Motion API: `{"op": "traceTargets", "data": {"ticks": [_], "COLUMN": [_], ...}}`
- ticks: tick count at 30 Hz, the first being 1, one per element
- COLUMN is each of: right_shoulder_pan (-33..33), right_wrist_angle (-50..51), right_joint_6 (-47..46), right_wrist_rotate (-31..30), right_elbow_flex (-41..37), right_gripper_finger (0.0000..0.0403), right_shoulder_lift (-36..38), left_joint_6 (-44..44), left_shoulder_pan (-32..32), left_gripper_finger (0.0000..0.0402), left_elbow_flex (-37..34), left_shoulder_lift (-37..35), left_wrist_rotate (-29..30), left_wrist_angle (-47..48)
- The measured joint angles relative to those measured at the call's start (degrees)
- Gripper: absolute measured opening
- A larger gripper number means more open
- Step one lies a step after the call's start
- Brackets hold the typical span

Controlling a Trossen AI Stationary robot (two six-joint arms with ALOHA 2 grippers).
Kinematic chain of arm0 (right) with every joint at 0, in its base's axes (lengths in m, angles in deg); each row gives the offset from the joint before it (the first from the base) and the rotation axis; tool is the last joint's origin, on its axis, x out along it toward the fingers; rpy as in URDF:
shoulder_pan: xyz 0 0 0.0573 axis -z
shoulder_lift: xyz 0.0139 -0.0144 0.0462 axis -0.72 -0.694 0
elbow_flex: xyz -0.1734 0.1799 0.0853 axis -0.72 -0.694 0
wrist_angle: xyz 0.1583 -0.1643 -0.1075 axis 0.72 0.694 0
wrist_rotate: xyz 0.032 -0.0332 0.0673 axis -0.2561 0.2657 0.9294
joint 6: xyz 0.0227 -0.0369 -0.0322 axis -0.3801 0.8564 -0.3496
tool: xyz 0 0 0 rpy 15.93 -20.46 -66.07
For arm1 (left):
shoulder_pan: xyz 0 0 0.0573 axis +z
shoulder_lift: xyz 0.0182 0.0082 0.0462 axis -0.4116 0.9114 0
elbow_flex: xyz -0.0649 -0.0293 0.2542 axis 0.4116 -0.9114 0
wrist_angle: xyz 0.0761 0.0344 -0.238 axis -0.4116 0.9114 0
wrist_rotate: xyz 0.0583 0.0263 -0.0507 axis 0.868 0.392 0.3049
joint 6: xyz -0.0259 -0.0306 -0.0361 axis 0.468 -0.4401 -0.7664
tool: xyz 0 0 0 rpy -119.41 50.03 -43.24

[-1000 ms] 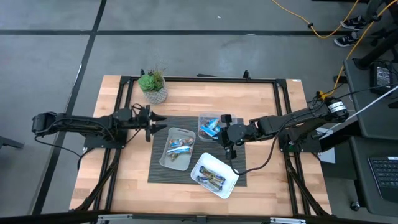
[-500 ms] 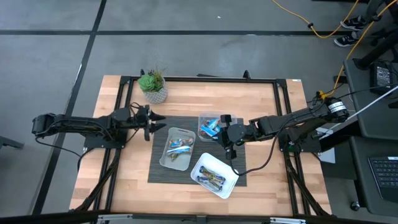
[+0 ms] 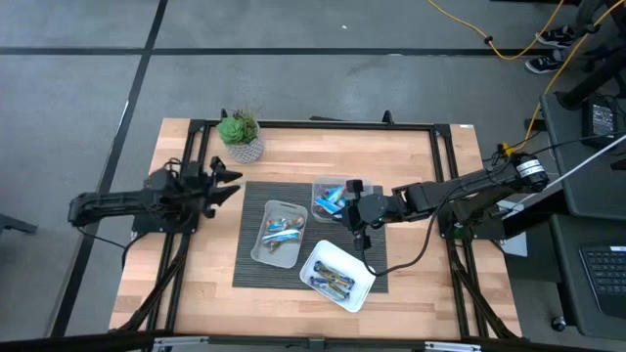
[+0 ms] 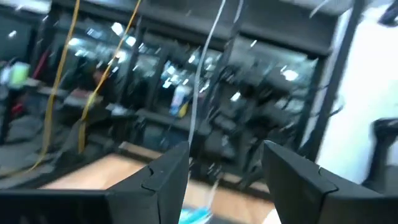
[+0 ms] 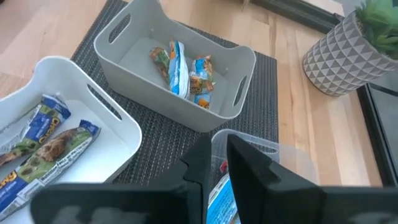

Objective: Pick and place Granola Bars by type
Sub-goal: Return to Home Position

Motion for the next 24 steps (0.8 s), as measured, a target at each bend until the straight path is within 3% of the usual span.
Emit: {"op": "traceTargets", "data": {"ticks": [4, 8, 18, 24], "right_shoulder_pan": [0.0, 0.0, 0.0, 0.0], "right_wrist_angle": [-1.07, -2.24, -2.92, -2.9], "right_joint_6": [0.46, 1.91, 2.91, 2.95], "right_wrist_rotate": [0.0, 0.02, 0.2, 0.52], "right_elbow_flex": [0.0, 0.0, 0.0, -0.02], "right_gripper_finger": [0.0056, 0.0056, 0.0056, 0.0056], "right_shoulder_lift": [0.0, 0.0, 0.0, 0.0], "left_joint_6": [0.0, -0.02, 0.16, 15.76], "left_shoulder_pan": [-2.69, -4.52, -5.29, -5.14], "left_gripper_finger": [0.0191, 0.0189, 0.0189, 0.0192], "left_elbow_flex": [0.0, 0.01, 0.0, 0.0], "left_shoulder_lift": [-4.67, -4.66, -4.3, -4.23], "left_wrist_rotate": [0.02, -0.16, -0.23, 3.92], "left_wrist_angle": [-0.54, -4.07, -2.73, 11.25]}}
